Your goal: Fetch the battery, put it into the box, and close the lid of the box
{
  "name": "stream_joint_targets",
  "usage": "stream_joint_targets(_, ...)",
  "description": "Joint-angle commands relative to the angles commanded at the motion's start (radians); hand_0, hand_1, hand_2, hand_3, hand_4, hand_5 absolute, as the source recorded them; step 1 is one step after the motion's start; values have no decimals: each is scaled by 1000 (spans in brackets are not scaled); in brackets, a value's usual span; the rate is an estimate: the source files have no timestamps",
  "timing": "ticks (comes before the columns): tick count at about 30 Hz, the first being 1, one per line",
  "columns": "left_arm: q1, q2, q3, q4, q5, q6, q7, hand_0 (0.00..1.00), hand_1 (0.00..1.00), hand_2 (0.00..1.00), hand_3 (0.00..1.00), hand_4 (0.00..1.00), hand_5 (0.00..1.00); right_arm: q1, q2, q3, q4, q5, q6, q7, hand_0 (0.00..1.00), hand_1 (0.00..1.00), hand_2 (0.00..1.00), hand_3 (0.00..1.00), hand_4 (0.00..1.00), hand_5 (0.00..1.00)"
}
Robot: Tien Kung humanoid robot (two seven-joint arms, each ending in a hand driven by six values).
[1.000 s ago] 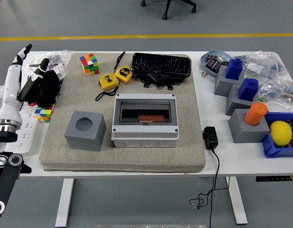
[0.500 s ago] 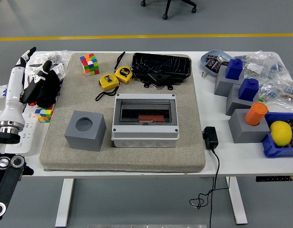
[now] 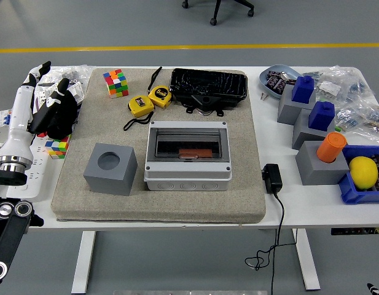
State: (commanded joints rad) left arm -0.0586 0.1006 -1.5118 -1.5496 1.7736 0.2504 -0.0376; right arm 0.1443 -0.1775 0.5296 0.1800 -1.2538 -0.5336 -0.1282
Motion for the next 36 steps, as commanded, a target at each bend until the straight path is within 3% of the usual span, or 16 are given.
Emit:
stream_joint_targets(5,-1,-1,6,1,3,-1,2,998,967,922,916,998,998,-2,-2,0,0,-27,5,-12,2,2,30,38,544,150)
stream_joint_targets(6,-2,-2,7,2,3,-1,2,998,967,923,915,998,998,-3,-3,4,0,-38,10,-20,2,4,94,99,385,57)
stream_joint_targets(10,-4,-4,9,1,9,1,2,998,967,923,915,998,998,-11,-5,47,0,-73,54,-48,2,4,94,99,385,57)
stream_joint_targets(11,-4,-2,9,0,19,1,2,998,971,930,916,998,998,-14,-5,77,0,-86,78,-67,257,265,349,245,756,167)
stream_joint_targets(17,-2,2,6,0,29,6,1,998,971,930,916,998,998,-23,-4,281,0,-217,202,-89,257,265,349,245,756,167)
stream_joint_targets(18,-2,2,5,0,29,7,1,998,996,953,916,998,998,-23,-4,318,0,-236,221,-92,601,712,930,736,998,265)
stream_joint_targets(23,-4,3,11,2,28,4,2,998,996,953,916,998,998,-17,-5,450,0,-304,345,-120,601,712,930,736,998,265)
stream_joint_targets(24,-4,2,11,2,28,4,3,998,996,951,916,998,998,-16,-6,453,0,-308,372,-124,943,998,998,998,998,817)
stream_joint_targets(25,-5,2,11,2,28,4,3,998,996,951,916,998,998,-15,-6,456,0,-312,387,-126,943,998,998,998,998,817)
stream_joint_targets(29,-4,2,9,2,28,5,4,998,996,951,916,998,998,-15,-1,494,0,-328,373,-128,943,998,998,998,998,817)
stream_joint_targets(30,-4,2,10,3,28,4,4,998,987,953,915,998,998,-16,2,529,0,-327,373,-138,998,998,998,998,998,998)
stream_joint_targets(36,-3,1,8,2,28,4,4,998,988,950,915,998,998,-23,2,600,0,-271,349,-152,998,998,998,998,998,998)
